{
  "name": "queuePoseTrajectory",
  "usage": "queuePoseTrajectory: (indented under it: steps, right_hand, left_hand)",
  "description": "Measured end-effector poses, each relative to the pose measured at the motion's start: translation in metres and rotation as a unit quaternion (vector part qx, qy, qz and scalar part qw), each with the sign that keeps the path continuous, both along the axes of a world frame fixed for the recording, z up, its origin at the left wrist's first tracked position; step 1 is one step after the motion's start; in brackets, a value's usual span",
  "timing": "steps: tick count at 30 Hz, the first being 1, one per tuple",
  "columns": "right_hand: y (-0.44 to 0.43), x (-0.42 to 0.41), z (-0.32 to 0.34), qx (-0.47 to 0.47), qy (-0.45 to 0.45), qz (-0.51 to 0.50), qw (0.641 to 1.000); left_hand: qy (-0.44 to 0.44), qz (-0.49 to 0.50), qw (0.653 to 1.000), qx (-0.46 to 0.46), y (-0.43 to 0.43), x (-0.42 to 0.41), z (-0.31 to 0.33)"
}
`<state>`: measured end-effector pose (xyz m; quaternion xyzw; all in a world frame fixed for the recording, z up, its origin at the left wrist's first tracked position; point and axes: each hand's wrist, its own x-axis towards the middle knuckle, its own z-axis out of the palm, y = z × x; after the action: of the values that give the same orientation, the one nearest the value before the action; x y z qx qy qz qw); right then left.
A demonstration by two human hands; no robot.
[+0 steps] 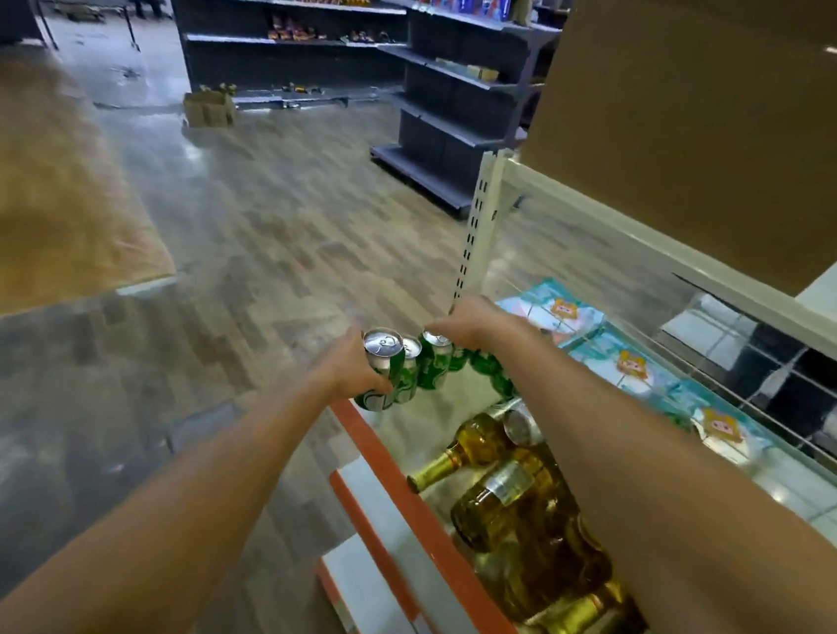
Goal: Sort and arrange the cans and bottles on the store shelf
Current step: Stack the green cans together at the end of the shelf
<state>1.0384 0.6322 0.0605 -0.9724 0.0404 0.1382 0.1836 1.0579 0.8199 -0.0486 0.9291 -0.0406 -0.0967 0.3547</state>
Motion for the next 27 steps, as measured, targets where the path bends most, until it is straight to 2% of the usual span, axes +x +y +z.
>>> queuePoseTrajectory:
  steps: [11, 19, 27]
  right_hand:
    - [-0.003, 0.022, -0.045, -0.006, 0.070, -0.079, 0.994]
    - [0.006, 0.017, -0.057, 0.005, 0.060, -0.123, 0.991]
    - [0.013, -0.003, -0.062, 0.003, 0.067, -0.148, 0.987]
  left_hand:
    - [-0.007, -0.150, 0.988, -0.027, 0.000, 0.038, -0.053]
    - [0.002, -0.188, 0.980, -0.069, 0.007, 0.042, -0.073]
    - [0.023, -0.087, 0.991, -0.100, -0.030, 0.003, -0.078]
